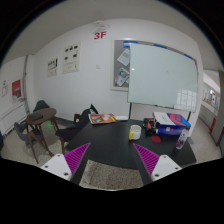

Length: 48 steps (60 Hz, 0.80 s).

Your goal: Pour water

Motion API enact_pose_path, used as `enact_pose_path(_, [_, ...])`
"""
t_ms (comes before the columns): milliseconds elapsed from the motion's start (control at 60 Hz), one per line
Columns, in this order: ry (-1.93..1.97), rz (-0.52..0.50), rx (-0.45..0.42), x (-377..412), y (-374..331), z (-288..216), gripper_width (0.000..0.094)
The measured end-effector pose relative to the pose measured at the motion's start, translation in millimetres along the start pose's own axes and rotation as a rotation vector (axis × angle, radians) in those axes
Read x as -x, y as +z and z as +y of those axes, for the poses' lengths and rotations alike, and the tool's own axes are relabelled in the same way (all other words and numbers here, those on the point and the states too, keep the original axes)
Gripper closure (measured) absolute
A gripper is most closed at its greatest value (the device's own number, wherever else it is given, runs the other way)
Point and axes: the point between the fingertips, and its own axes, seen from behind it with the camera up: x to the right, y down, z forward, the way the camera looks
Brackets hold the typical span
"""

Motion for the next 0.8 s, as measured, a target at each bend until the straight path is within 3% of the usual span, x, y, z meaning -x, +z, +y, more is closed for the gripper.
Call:
enact_pose_path(167, [0.048,0.054,0.062,-42.8,4.6,35.3,0.0092])
enact_pose_path(467, [0.120,0.223,0.174,-247.8,64.2,146.0,0.0095])
enact_pose_path(583, [0.115,0.315,0.165,-349.3,102.9,162.5,0.0092])
enact_pose_path(800, [0.150,0.400,0.079,-498.0,196.1,146.3,0.0094])
